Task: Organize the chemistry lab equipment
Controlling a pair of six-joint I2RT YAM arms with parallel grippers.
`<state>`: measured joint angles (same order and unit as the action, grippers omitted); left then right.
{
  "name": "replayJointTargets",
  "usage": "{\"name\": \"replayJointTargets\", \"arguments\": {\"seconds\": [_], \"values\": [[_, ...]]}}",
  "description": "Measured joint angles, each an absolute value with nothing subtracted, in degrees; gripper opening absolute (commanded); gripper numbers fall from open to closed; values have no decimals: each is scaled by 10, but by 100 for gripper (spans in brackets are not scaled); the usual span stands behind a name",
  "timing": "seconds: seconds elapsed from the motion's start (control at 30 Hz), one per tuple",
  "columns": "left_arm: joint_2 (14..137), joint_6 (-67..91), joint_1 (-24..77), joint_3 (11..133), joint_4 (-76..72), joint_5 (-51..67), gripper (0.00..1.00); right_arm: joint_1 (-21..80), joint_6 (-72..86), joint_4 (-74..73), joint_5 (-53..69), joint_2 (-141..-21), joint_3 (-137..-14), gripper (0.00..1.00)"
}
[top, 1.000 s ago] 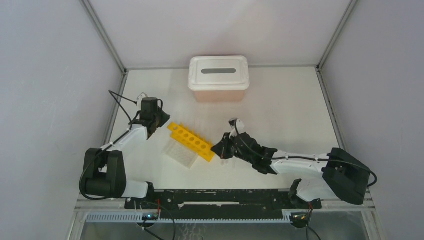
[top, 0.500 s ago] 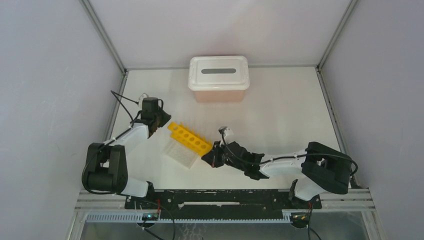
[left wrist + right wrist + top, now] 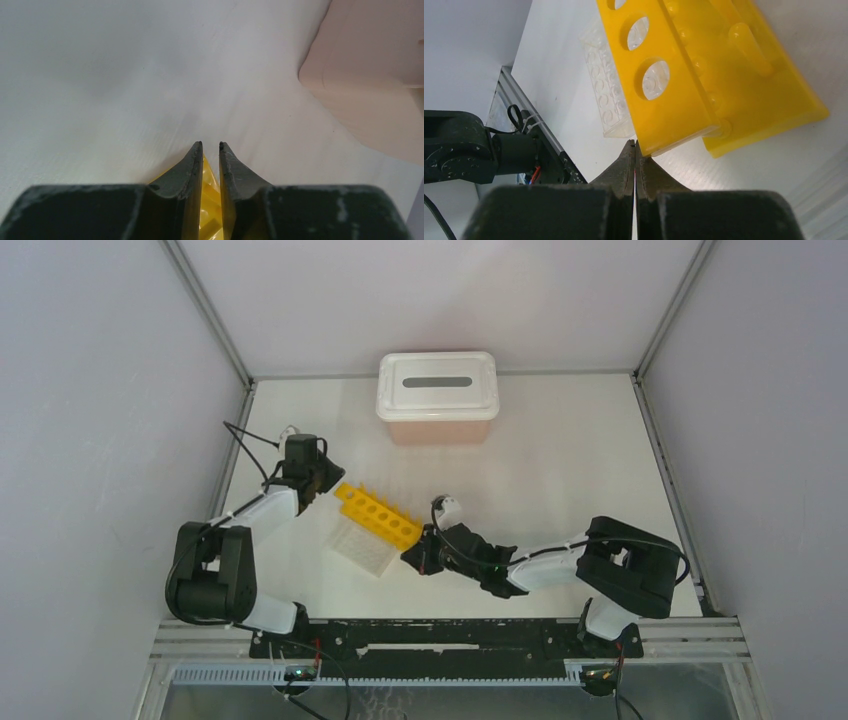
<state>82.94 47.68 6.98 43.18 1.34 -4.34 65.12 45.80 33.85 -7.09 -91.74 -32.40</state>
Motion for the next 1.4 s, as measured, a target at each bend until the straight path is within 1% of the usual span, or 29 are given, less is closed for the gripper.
{"name": "replayJointTargets", "arguments": {"seconds": [0.67, 1.13, 1.4], "values": [[873, 496, 76, 439, -21, -13, 20, 615, 448, 351, -52, -939, -334, 0], [914, 502, 93, 475, -22, -12, 19, 565, 439, 362, -24, -946, -336, 0], [946, 502, 98, 524, -20, -11, 19, 544, 438, 369, -7, -955, -340, 0]]}}
